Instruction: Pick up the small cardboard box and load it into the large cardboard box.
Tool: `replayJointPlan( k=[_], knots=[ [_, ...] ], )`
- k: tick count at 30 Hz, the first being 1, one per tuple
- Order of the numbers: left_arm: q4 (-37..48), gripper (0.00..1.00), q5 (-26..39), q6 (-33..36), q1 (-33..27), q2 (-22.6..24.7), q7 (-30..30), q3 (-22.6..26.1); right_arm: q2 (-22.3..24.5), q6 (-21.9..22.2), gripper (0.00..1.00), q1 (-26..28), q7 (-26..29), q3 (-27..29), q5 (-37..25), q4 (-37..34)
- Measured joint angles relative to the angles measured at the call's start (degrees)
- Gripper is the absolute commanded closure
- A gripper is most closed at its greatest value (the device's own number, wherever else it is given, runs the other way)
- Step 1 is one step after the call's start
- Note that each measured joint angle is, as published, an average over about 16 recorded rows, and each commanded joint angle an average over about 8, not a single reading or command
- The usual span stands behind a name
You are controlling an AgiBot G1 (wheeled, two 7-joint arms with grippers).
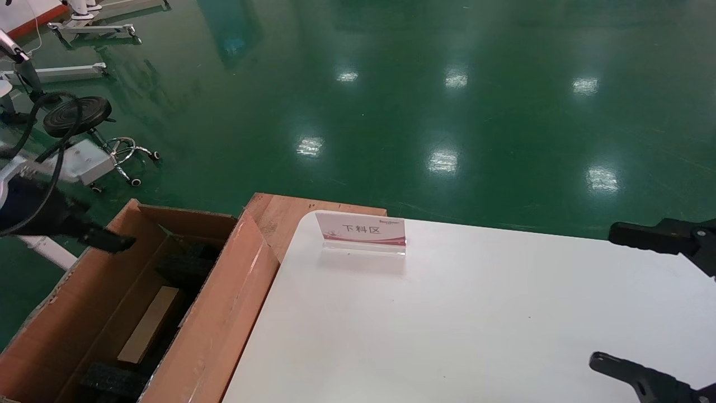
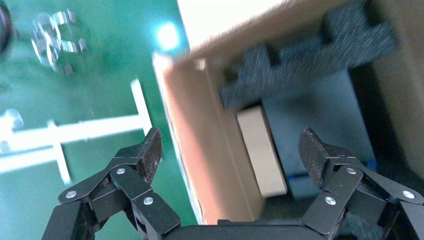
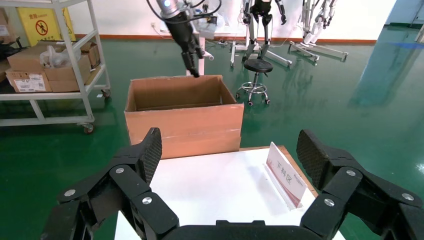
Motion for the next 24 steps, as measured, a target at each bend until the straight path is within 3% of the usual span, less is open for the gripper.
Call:
replayJointPlan(
  k=[8,16,24],
  knots=[
    [-2.00,0.00,-6.44,-5.29,0.06,0.39,7.46,-2.33,0.01,0.01,0.00,0.00,-0.01,-0.01,0.00,-0.01],
    [-1.99,0.00,-10.99,-7.53,2.05,0.56,11.22,-4.45,0.02,0.01,0.00,0.00,-0.02,-0.01,0.01,-0.02],
    [-1.74,0.00,-14.40,-5.35,8.05,1.88,14.99,-12.05,0.01,0.01,0.00,0.00,-0.01,0.01,0.00,-0.03]
  ],
)
